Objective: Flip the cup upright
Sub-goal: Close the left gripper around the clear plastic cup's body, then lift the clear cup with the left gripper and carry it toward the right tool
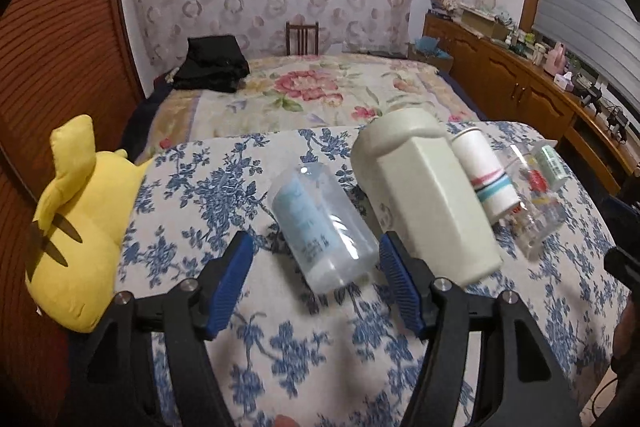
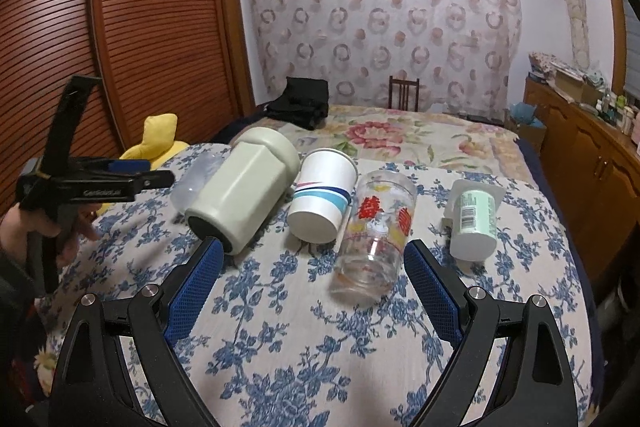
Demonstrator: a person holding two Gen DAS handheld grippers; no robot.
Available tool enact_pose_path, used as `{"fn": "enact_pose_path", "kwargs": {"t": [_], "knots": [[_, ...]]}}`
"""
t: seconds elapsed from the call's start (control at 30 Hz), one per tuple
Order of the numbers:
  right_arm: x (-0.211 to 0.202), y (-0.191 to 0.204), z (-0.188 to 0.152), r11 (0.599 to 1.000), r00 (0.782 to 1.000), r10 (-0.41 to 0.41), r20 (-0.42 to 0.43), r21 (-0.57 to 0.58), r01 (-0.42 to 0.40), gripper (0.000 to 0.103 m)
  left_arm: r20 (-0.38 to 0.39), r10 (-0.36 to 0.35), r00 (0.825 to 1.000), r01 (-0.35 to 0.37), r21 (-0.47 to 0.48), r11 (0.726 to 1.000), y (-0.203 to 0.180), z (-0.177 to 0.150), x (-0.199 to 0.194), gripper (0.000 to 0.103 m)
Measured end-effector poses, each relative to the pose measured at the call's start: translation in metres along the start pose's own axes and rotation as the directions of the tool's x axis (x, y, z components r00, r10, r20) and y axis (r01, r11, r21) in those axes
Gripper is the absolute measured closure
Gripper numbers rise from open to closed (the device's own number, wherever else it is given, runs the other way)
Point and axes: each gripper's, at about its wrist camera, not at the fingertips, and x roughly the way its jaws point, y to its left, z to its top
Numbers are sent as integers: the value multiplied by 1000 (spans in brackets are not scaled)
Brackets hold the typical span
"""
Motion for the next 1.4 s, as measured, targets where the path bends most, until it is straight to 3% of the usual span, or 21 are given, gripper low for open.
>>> {"fn": "enact_pose_path", "kwargs": {"t": [0.43,0.73,0.9,0.93,0.97,1.2,1.4], "knots": [[25,-9,6,999,999,38,-35,28,-37,10,-120,-25,992,22,-22,1000,3,26,43,36],[28,-11,6,998,998,43,-42,38,-41,10,-191,-42,981,31,-60,998,3,20,61,36],[26,-11,5,999,998,40,-41,37,-39,10,-168,-56,984,41,-89,995,10,14,57,38],[26,-11,5,999,998,39,-41,36,-37,10,-163,-68,984,53,-92,994,11,13,56,47],[26,-12,5,999,999,36,-41,35,-34,10,-162,-78,984,63,-94,994,13,11,54,48],[20,-9,0,999,999,27,-39,36,-25,10,-112,-24,993,17,-62,998,18,1,31,49],[4,-1,-4,1000,1000,16,-19,23,-16,10,-36,-22,999,19,-78,997,17,-10,-18,49]]}}
